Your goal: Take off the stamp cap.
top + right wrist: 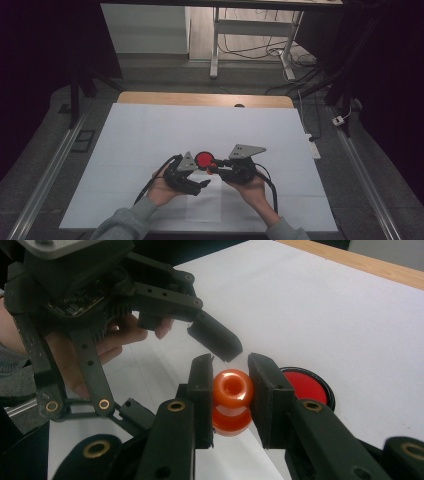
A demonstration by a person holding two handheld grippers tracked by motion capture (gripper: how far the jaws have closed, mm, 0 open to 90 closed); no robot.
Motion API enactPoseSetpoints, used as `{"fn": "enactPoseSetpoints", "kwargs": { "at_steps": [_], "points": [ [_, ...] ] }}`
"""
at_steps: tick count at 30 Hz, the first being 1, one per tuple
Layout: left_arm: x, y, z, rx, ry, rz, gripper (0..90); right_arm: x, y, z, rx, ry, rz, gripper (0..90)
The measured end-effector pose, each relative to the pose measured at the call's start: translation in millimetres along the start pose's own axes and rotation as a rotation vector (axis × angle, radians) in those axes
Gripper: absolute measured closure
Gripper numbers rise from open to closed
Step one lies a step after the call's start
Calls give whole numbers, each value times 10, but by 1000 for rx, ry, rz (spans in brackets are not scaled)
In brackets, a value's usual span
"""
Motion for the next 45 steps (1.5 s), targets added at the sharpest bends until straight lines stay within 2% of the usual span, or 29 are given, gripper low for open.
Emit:
{"fn": "enactPoseSetpoints", "kwargs": {
  "at_steps": [10,14,21,34,45],
  "points": [
    [-82,-35,-76,-15,-4,13,252,-7,-4,7,1,1,1,713],
    [-87,-31,-95,-21,-19,4,323,-8,-5,9,0,1,1,713],
    [-105,-31,-114,-21,-30,-1,368,-11,-6,11,2,1,2,713],
    [-143,-29,-112,-33,-28,4,520,-16,-6,17,0,3,3,713],
    [-153,-45,-105,-43,-23,15,593,-18,-7,21,1,4,3,713]
  ]
}}
Point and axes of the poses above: each handheld gripper's, and its own axes: x roughly backward along the jaws, z roughly out of its underside, y roughly to its left, the point moved 8 cm from there along -x, roughly forward along the jaws, and after that the axes turned 14 degrees about -x, right-handed, at the moved point
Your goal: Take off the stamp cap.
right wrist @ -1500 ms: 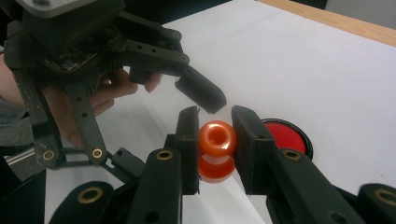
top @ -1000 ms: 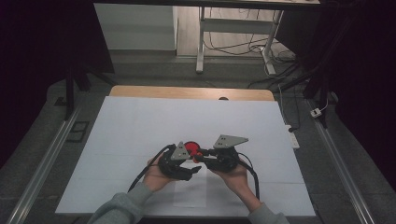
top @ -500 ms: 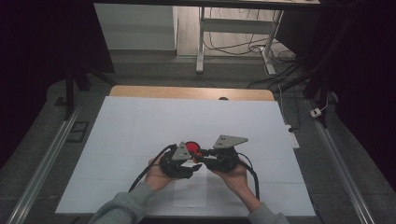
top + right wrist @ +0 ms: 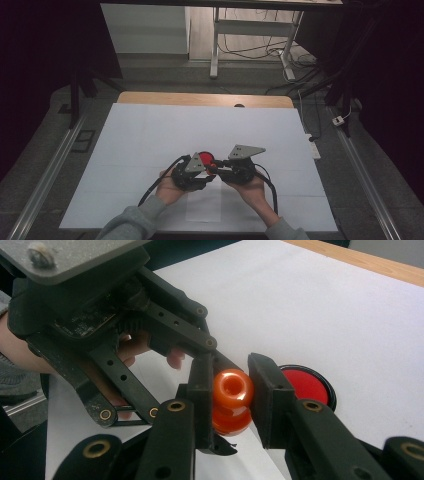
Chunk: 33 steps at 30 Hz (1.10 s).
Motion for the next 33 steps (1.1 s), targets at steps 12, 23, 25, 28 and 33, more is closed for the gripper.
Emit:
{"fn": "enactPoseSetpoints", "kwargs": {
  "at_steps": [12,23,25,28,33],
  "points": [
    [-2,-7,5,-10,4,3,645,-3,-4,6,2,4,4,713],
    [8,-4,12,-22,9,1,655,-6,-2,5,5,-5,3,714],
    [11,-5,12,-22,9,0,656,-5,3,4,6,-8,3,714],
    [11,-7,17,-21,12,4,657,-7,4,9,11,-4,5,715],
    [16,-10,16,-12,7,10,658,-7,13,6,17,-9,6,716]
  ]
}}
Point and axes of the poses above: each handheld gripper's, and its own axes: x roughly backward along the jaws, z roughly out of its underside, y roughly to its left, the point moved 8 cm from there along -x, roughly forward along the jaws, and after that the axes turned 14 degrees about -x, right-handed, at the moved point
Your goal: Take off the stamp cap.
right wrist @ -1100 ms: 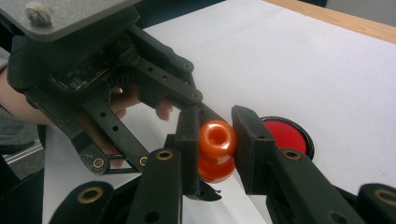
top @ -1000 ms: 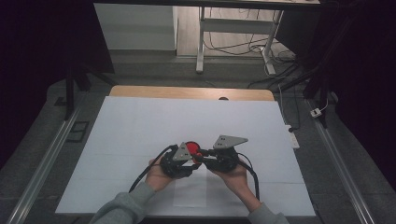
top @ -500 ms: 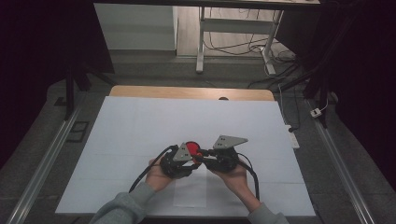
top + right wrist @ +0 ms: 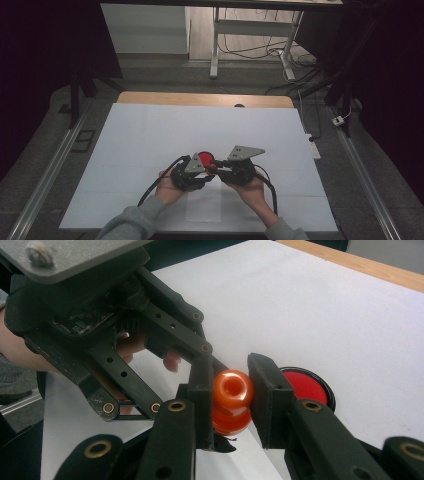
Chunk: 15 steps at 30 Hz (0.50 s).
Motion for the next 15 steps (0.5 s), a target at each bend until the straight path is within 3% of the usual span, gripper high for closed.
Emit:
{"fn": "enactPoseSetpoints", "kwargs": {
  "at_steps": [15],
  "points": [
    [-14,-14,12,11,1,8,662,-5,7,7,15,9,14,718]
  ]
}}
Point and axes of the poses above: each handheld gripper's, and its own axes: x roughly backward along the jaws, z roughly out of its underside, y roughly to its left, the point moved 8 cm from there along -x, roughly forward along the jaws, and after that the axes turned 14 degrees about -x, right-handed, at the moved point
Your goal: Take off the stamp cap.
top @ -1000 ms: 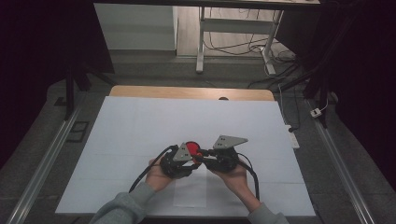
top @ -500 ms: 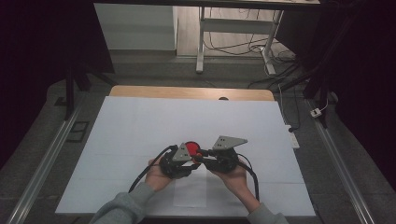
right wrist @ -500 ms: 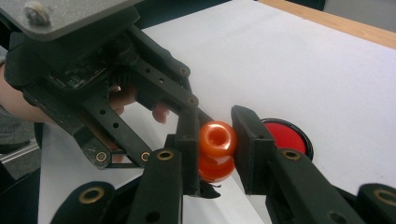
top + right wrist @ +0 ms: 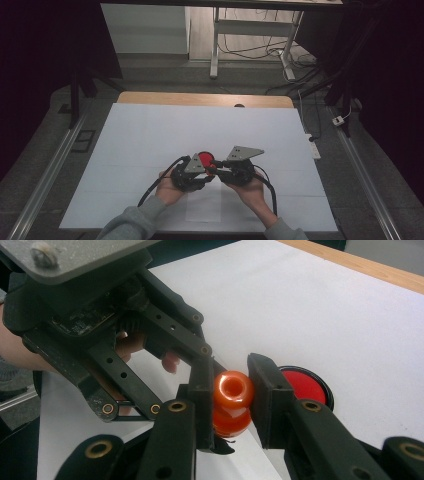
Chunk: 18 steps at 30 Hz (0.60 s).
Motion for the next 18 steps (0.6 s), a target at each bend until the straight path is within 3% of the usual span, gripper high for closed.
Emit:
{"fn": "enactPoseSetpoints", "kwargs": {
  "at_steps": [18],
  "points": [
    [1,-7,6,-23,12,-9,666,7,-5,0,-18,1,0,719]
  ]
}}
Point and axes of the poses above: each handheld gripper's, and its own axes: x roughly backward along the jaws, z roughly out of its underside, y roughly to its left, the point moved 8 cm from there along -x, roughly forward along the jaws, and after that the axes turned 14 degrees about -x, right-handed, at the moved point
